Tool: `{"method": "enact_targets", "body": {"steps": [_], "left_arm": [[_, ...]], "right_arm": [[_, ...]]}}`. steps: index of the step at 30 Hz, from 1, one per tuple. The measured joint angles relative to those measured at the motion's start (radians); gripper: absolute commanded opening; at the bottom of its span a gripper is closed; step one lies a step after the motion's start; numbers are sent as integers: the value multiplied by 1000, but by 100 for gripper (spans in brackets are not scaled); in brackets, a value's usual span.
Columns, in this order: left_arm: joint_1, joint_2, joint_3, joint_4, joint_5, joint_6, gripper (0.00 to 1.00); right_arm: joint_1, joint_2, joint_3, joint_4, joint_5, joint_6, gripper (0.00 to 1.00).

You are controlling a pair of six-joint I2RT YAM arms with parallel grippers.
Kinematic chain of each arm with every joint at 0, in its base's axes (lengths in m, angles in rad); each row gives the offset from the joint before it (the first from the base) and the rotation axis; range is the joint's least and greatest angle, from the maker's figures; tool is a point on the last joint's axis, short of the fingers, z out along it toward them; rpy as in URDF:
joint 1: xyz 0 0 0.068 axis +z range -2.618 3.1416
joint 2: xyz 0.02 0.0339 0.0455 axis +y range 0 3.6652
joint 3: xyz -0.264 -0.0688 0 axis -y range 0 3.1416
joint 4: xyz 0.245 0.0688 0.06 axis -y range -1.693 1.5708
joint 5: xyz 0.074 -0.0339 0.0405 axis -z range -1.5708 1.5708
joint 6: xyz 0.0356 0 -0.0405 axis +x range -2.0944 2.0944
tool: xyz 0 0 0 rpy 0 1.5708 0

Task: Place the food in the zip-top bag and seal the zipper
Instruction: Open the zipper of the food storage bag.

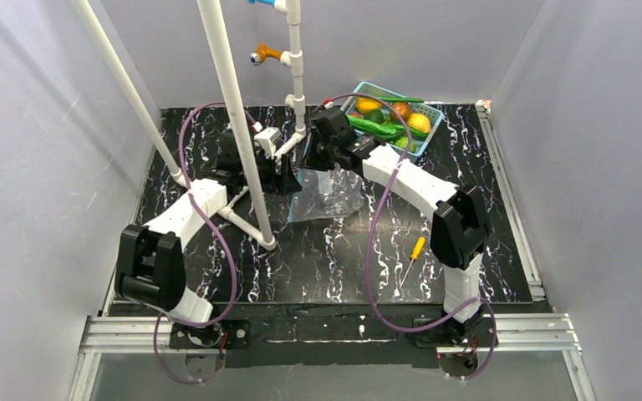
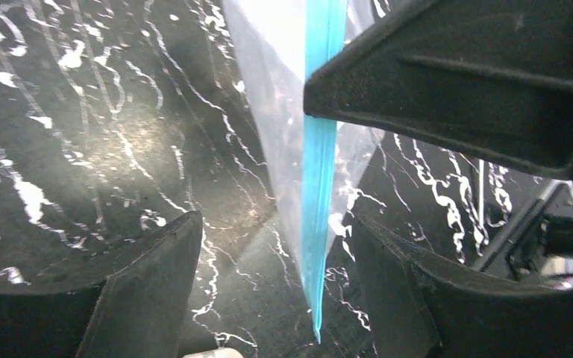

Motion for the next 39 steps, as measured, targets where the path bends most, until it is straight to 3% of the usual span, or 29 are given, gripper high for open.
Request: {"method": "enact_targets", "body": {"steps": [4,9,19,24,27,28,36,39], "left_arm": [[-27,-114,-48,41,-123,32,64],[-84,-232,-132,141,-222,72,65],[-96,-174,-140,180,-241,90,46],[-105,-172,-140,180,-256,104,48],[-109,-172,-140,180,-262,112,65],[-110,-172,-140,181,-262,117,65],[-110,-169,-140,178,-270,123,47],[-111,-169,-140,175,-278,129,52]], "right_arm": [[24,0,0,-46,39,37,1],[48,2,24,-123,79,92,1],[62,2,56,-158,106,133,1],[62,2,57,-159,106,136,1],[62,2,62,-161,106,142,1],[62,2,63,-161,106,143,1],[62,21,87,-165,105,146,1],[62,24,87,-166,105,146,1]]}}
